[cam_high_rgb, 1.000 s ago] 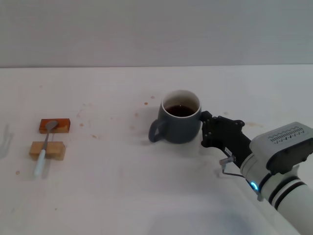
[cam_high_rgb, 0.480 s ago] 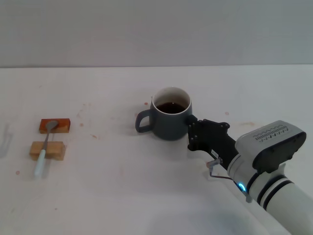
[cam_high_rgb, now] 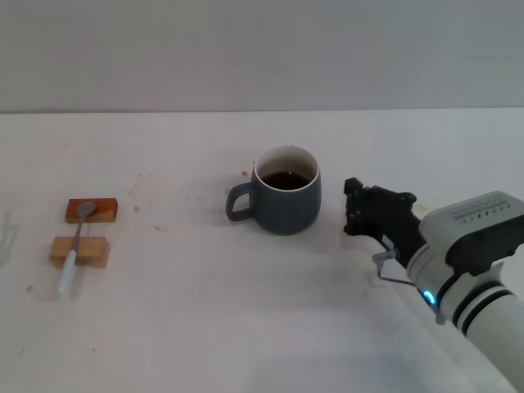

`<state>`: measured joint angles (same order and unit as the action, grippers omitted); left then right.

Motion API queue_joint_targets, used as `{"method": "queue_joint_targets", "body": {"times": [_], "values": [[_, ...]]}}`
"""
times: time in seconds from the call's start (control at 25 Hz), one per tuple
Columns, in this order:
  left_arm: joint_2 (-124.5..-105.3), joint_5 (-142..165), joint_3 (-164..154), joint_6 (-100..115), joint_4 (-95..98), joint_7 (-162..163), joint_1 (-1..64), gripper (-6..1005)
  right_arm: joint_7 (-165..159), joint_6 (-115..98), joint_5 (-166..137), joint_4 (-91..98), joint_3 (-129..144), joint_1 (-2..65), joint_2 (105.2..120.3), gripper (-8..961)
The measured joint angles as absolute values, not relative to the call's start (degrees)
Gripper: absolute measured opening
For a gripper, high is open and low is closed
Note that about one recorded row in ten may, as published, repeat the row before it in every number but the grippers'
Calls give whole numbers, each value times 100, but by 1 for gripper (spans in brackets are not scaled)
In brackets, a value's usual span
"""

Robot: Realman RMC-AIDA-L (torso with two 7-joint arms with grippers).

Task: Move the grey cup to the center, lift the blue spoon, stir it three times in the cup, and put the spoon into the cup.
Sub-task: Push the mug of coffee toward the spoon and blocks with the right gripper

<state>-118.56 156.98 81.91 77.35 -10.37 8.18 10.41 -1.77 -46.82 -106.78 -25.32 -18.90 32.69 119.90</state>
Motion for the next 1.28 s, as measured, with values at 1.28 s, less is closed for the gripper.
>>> {"method": "queue_joint_targets", "body": {"times": [1.28], "values": [[-11856,15698,8191,7744,-1037,862,1062,806,-152,-3908,-10899,-2567,-2197,3821,11976,-1]]}}
